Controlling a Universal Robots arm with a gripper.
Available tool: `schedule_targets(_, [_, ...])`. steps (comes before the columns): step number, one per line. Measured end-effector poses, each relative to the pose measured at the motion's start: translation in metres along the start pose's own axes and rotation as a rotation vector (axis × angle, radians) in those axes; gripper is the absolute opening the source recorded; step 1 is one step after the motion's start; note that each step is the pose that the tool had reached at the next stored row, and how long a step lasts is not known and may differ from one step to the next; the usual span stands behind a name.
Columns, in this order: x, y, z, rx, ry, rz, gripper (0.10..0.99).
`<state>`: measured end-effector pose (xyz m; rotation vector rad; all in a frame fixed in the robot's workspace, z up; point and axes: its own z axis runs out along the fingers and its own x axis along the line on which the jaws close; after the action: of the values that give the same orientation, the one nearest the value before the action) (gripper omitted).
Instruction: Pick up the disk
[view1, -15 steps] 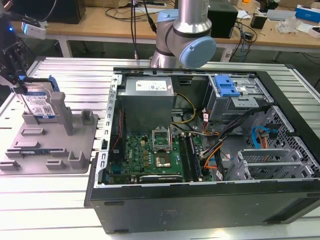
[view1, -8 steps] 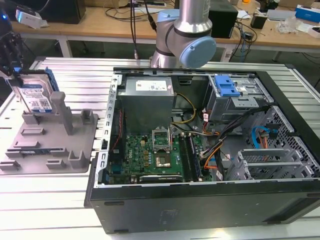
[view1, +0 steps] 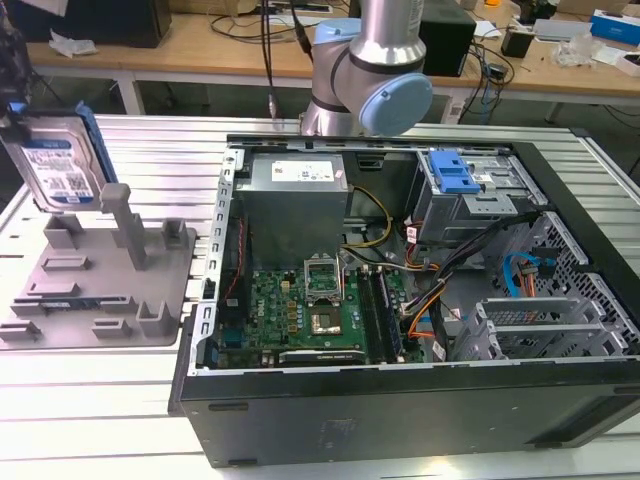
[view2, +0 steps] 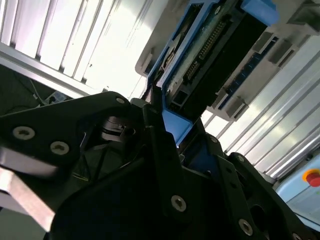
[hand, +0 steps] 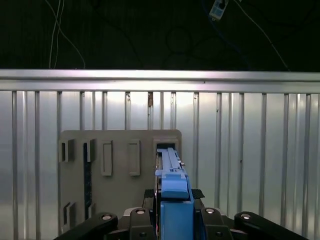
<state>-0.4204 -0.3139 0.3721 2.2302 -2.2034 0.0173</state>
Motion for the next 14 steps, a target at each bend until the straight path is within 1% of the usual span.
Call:
schedule_targets(1, [0.0001, 0.0, -0.0072, 0.0, 0.0, 0.0, 0.365])
schedule_targets(4, [0.0004, 0.0, -0.0214, 0.0, 0.0, 0.0, 0.365])
schedule_targets(5, [0.0005, -0.0001, -0.0284, 0.0, 0.0, 0.0, 0.365])
schedule_targets(7, [0.0009, -0.0001, -0.0458, 0.0, -0.0001, 0.0, 0.365])
schedule_targets(8, [0.0011, -0.0002, -0.0517, 0.0, -0.0001, 0.0, 0.365])
schedule_targets(9, [0.0013, -0.0002, -0.056, 0.0, -0.0003, 0.0, 0.365])
schedule_targets(11, [0.0018, -0.0002, -0.0719, 0.0, -0.001, 0.0, 0.365])
schedule_targets(12, [0.002, -0.0002, -0.0781, 0.0, -0.0013, 0.0, 0.365])
schedule_targets(13, [0.0022, -0.0003, -0.0827, 0.0, -0.0016, 0.0, 0.365])
schedule_targets(14, [0.0026, -0.0002, -0.0925, 0.0, -0.0023, 0.0, 0.365])
